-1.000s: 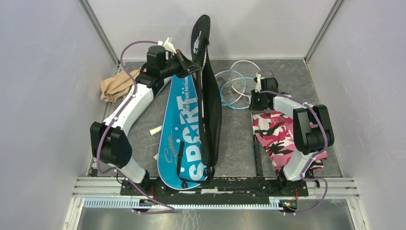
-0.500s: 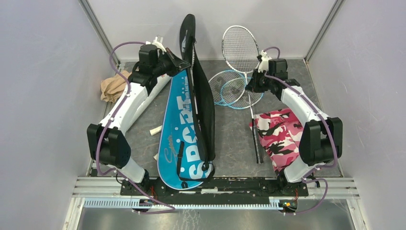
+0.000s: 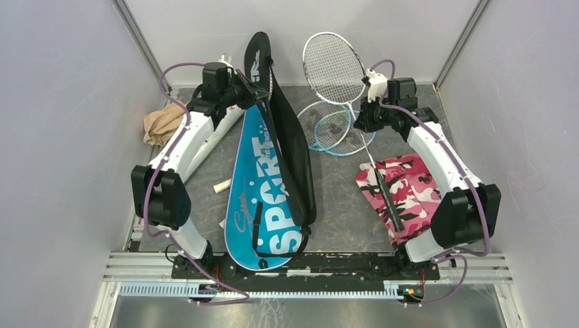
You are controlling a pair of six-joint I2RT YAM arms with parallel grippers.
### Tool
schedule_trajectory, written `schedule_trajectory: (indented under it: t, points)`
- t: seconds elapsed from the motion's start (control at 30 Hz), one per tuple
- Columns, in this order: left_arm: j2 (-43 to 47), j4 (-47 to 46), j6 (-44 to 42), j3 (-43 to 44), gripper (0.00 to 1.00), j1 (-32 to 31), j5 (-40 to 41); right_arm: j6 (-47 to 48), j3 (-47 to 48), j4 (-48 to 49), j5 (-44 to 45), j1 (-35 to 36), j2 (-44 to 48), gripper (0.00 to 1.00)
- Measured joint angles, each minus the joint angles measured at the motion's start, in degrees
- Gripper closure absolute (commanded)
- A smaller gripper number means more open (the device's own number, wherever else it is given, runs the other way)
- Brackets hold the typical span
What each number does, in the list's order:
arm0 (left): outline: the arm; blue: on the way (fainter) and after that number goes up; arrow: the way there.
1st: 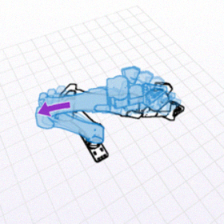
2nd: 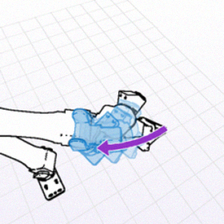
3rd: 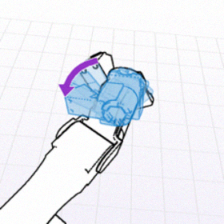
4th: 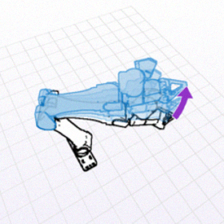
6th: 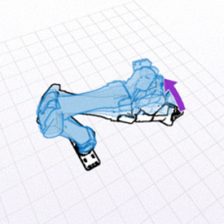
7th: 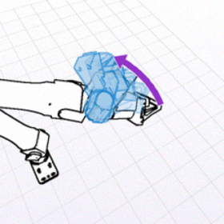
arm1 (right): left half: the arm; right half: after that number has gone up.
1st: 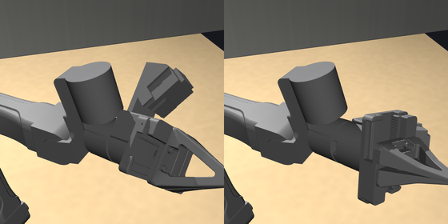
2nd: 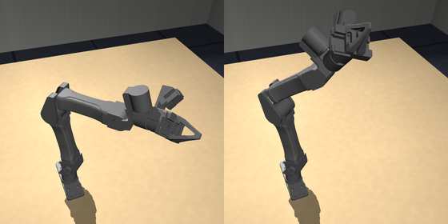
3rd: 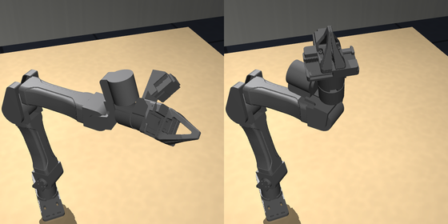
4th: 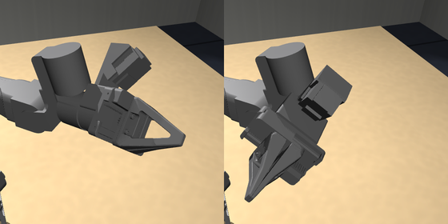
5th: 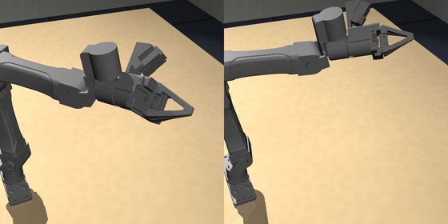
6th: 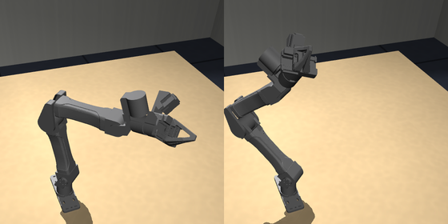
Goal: Pack up the badminton gear
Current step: Place the racket in the racket bag.
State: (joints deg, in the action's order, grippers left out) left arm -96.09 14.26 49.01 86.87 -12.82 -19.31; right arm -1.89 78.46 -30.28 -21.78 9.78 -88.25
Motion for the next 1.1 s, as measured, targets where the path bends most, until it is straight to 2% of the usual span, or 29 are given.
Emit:
schedule_trajectory:
  t: [0.33,0.7,1.1]
  points:
    - [-2.38,-1.07,1.07,0.07,0.98,-0.02,-0.33,10.69,-6.03,-3.34,8.02,7.69,6.45,1.0]
    - [-2.78,-3.69,2.73,-1.01,0.98,-0.02,-1.01,16.74,-11.58,-4.07,26.21,20.06,8.09,1.0]
    - [-2.78,-5.81,3.28,-2.29,0.98,-0.81,-2.32,20.94,-11.78,-3.45,45.44,28.28,6.56,1.0]
